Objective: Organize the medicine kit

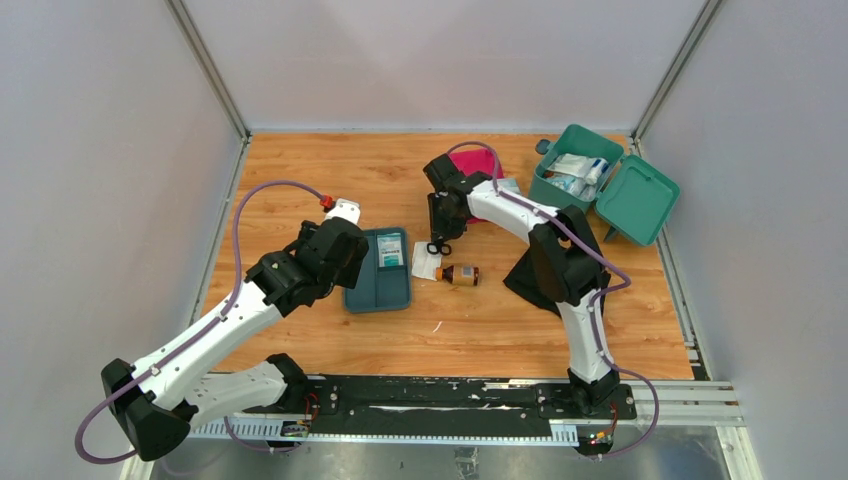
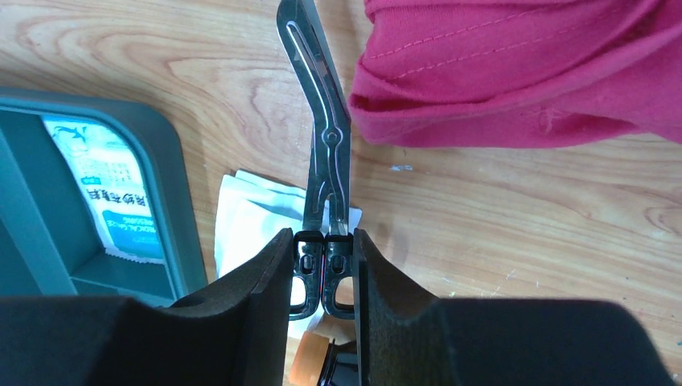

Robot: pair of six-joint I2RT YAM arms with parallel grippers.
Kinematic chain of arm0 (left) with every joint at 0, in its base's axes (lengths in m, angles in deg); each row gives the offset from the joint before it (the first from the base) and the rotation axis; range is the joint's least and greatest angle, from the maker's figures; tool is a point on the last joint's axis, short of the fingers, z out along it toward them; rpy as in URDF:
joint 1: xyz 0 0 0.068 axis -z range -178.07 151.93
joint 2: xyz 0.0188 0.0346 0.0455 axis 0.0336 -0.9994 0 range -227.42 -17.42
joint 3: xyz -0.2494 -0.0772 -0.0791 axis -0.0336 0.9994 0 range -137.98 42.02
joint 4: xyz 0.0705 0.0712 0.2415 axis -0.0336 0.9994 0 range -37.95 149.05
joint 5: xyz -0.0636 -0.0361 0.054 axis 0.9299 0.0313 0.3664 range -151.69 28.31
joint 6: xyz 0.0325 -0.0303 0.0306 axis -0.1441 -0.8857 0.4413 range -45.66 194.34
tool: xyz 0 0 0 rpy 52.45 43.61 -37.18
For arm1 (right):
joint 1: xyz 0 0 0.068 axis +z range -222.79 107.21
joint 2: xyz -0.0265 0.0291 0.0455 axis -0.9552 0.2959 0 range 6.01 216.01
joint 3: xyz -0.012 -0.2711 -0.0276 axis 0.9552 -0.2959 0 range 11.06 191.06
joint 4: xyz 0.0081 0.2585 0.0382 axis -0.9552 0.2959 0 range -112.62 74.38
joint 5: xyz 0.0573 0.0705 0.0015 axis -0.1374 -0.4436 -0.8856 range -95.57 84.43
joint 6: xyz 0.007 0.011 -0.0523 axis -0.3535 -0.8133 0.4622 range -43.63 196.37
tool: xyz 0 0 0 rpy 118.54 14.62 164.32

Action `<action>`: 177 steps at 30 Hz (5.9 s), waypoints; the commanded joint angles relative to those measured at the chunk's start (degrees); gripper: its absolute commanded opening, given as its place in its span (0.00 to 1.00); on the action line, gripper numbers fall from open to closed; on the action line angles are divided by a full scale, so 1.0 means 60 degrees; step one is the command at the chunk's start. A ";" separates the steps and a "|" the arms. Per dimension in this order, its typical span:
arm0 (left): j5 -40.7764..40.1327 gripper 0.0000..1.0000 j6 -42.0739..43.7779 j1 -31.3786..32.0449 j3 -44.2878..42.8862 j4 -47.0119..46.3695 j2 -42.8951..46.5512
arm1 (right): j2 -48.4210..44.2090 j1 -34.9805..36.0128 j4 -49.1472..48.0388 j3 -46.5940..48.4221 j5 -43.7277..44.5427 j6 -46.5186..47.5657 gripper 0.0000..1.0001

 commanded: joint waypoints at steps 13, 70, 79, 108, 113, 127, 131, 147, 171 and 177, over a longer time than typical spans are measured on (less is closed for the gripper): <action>-0.0582 0.77 -0.0132 0.0065 -0.0022 -0.0134 0.0600 | -0.1367 0.0725 -0.0520 -0.0788 -0.0817 -0.0254 0.07; -0.1353 0.83 -0.0372 0.0065 0.0093 -0.0106 0.2161 | 0.0247 0.3527 -0.2005 0.0194 -0.0170 -0.3839 0.47; -0.1354 0.83 -0.0371 0.0065 0.0093 -0.0105 0.2150 | -0.0786 0.3502 -0.1765 -0.0028 0.0616 -0.2839 0.44; -0.0889 0.83 -0.0401 0.0065 -0.0125 -0.0128 0.1644 | -0.3091 -0.1191 -0.0323 -0.1687 0.5230 0.4093 0.70; -0.0092 0.81 -0.0745 0.0065 -0.0280 -0.0548 0.1127 | -0.2483 -0.2030 -0.1575 -0.1386 0.4346 0.5787 0.74; -0.0393 0.81 -0.0238 0.0065 0.0005 -0.0978 0.0744 | -0.1961 -0.2771 -0.6087 -0.3471 0.0624 1.1992 0.66; -0.0443 0.81 -0.0183 0.0065 0.0070 -0.0982 0.0747 | -0.1408 -0.2789 -0.6095 -0.3202 0.0743 1.2530 0.66; -0.0487 0.81 -0.0108 0.0065 0.0120 -0.0996 0.0670 | -0.0224 -0.2786 -0.6896 -0.2610 0.1828 1.3034 0.50; -0.0620 0.81 -0.0121 0.0065 0.0159 -0.0978 0.0845 | -0.2260 -0.2772 -0.6646 -0.2738 0.1555 1.0821 0.00; -0.0696 0.81 -0.0137 0.0065 0.0168 -0.0979 0.0976 | -0.3449 -0.2743 -0.5894 -0.2931 0.0699 0.9091 0.00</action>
